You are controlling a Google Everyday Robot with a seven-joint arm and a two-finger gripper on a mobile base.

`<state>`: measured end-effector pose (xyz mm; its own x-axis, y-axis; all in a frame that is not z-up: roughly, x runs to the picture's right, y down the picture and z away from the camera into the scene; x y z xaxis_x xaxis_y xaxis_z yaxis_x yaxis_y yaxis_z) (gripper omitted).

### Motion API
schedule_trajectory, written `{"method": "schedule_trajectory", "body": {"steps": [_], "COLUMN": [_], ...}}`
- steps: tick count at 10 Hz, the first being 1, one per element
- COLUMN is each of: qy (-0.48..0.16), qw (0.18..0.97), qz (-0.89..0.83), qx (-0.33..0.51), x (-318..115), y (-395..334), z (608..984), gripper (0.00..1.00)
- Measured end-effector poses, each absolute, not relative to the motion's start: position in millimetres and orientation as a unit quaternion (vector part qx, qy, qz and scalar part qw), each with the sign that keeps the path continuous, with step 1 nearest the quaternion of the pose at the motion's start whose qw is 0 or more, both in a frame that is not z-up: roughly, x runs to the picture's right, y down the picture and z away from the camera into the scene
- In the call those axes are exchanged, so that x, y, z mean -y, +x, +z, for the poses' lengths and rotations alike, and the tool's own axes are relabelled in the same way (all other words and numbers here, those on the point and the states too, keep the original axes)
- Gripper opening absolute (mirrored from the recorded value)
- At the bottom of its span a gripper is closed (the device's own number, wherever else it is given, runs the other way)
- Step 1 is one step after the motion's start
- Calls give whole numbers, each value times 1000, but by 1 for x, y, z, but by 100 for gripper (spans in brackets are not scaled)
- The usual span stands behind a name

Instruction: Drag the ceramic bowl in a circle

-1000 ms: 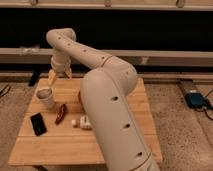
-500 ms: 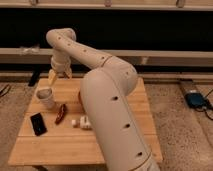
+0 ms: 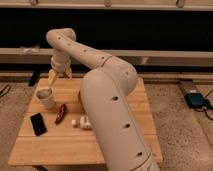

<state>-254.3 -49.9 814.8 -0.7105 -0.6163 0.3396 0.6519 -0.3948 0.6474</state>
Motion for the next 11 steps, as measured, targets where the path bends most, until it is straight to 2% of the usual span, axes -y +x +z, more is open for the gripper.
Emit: {"method": "schedule_trajectory", "body": {"steps": [2, 5, 9, 11], "qy": [-27, -56, -101, -124], "qw": [381, 402, 450, 475], "qz": [-831, -818, -794, -784], "qx": [404, 407, 396, 379], "x": [53, 58, 44, 29], "y": [-249, -203, -108, -63], "z": [816, 823, 838, 861], "gripper": [80, 80, 80, 80]}}
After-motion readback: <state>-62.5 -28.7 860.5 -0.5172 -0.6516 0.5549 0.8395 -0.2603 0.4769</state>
